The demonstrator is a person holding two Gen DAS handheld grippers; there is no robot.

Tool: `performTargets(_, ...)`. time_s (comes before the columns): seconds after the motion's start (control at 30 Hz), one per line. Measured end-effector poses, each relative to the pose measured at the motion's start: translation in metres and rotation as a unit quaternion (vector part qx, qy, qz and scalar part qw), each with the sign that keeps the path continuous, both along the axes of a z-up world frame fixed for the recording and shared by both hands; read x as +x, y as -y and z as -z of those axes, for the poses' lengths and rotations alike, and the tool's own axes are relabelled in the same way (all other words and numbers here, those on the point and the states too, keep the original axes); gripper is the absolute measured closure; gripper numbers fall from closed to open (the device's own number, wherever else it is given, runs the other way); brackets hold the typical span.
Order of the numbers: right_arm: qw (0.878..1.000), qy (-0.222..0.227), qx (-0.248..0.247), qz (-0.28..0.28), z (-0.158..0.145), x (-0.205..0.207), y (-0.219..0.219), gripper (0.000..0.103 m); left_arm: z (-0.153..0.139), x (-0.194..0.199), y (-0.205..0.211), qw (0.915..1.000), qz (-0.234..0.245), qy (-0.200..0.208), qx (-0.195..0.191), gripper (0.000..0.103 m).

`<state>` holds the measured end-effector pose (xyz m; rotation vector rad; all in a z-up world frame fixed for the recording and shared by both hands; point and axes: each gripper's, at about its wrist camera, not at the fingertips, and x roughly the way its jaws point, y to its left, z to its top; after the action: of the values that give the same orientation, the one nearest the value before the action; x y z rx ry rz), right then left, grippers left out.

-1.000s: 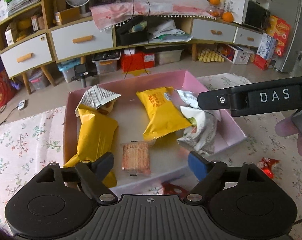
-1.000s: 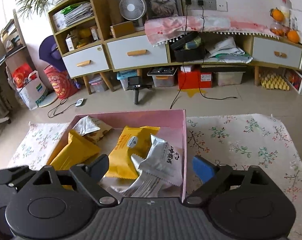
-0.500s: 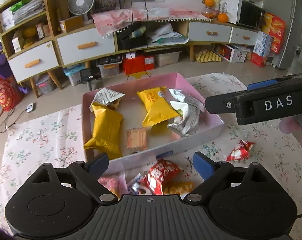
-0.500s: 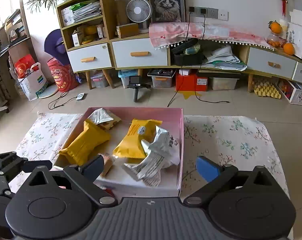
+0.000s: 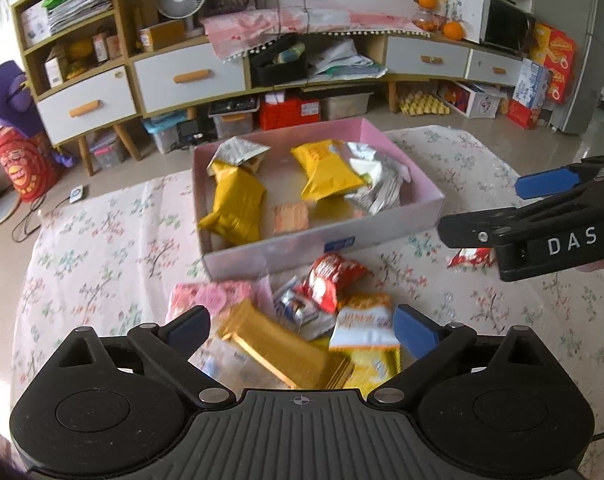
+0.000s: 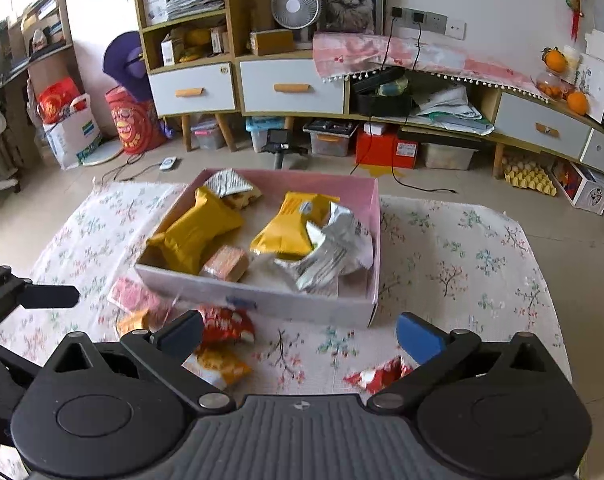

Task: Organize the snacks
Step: 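Withdraw both tools from the box back over the remaining snacks, then grasp the clear-wrapped white bar with the left gripper while the right grasps the yellow chip bag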

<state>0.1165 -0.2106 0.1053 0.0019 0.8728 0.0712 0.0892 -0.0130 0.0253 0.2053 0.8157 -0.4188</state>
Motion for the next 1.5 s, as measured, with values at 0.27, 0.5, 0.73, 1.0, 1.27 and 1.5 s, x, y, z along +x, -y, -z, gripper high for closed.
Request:
performTargets(0.27, 1.000, -0.014, 0.003, -0.008, 0.024, -0.019, -0.004, 0.018, 0.015, -0.014, -0.020, 0.9995, 0.000, 0.008, 0.029, 0.002)
performTargets(0.5, 0.999, -0.032, -0.013, -0.016, 0.039, -0.028, -0.013, 0.018, 0.021, -0.017, -0.040, 0.9990, 0.002, 0.002, 0.045, 0.002)
performTargets(0.73, 0.998, -0.064, -0.020, -0.021, 0.053, -0.028, -0.020, 0.018, 0.033, -0.015, -0.060, 0.9984, 0.007, -0.014, 0.055, 0.002)
performTargets(1.0, 0.993, -0.078, -0.029, -0.081, 0.062, -0.034, -0.044, 0.018, 0.045, -0.006, -0.067, 0.9968, 0.025, -0.016, 0.074, 0.002)
performTargets(1.27, 0.985, -0.069, -0.004, -0.161, 0.077, -0.041, -0.059, 0.018, 0.056, -0.003, -0.064, 0.9952, 0.066, -0.019, 0.070, 0.004)
performTargets(1.5, 0.979, -0.041, 0.004, -0.199, 0.090, -0.039, -0.065, 0.018, 0.064, 0.000, -0.065, 0.9943, 0.080, -0.046, 0.053, 0.024)
